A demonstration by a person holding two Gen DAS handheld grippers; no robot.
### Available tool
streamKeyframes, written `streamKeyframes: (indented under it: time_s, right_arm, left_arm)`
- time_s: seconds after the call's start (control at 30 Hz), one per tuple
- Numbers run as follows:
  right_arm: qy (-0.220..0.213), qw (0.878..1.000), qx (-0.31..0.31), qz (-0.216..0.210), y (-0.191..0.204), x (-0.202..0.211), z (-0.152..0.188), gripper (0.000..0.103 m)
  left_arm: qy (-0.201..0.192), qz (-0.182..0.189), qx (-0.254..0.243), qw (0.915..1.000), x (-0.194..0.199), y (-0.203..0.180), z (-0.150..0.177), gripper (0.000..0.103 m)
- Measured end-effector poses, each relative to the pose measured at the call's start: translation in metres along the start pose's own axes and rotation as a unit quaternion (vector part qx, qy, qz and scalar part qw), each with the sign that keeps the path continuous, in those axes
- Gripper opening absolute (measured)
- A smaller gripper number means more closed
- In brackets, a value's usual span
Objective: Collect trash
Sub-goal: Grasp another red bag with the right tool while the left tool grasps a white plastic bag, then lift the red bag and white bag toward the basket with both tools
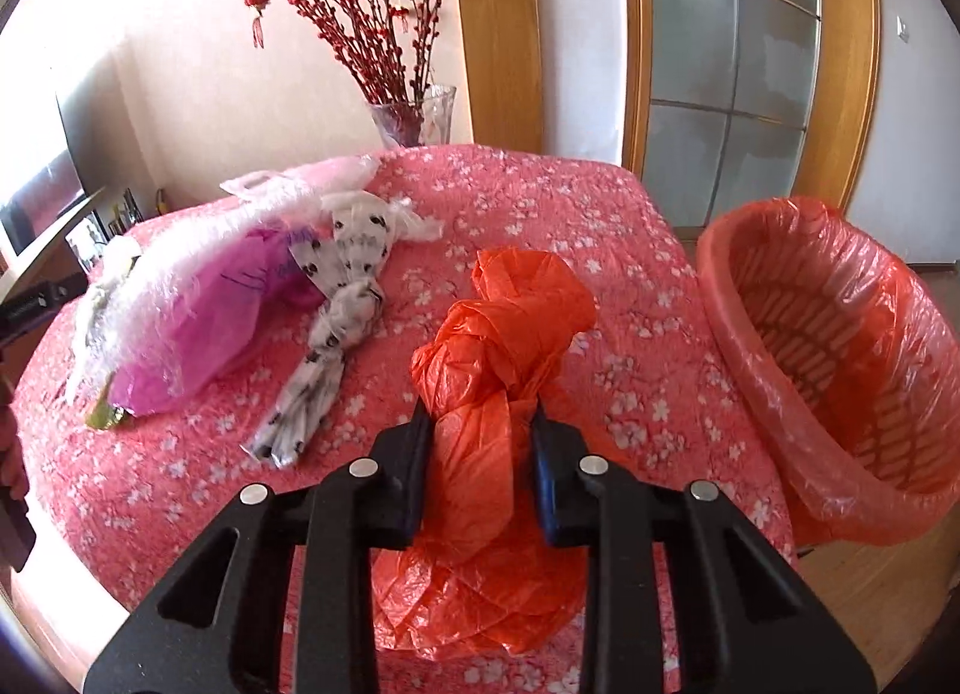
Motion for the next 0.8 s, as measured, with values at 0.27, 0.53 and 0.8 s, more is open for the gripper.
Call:
streamKeyframes:
  time_s: [0.27, 0.53, 0.8]
  right_arm:
    - [0.002, 1.000, 0.002, -0.012, 0.004, -0.001, -0.001, 0.029]
    - [-0.007, 1.000, -0.001, -0.015, 0.002, 0.004, -0.008, 0.029]
    - [-0.025, 1.000, 0.001, -0.019, 0.003, 0.015, -0.020, 0.029]
  left_arm:
    - [0.050, -0.016, 0.018, 0.9985, -0.029, 0.009, 0.003, 0.051]
    - [0.050, 0.006, 0.029, 0.9983, -0.029, 0.017, 0.006, 0.029]
    - [0.006, 0.018, 0.036, 0.9992, 0.001, 0.023, -0.009, 0.025]
Point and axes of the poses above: each gripper's, at about its wrist camera, not at the fingertips, and x roughly against the way its jaws point, y to its left, z to its underside, the point moved 3 cm from there along -x, roughly the way its jaws point, and after that the axes turned 4 degrees about y, right-handed, at the moved point
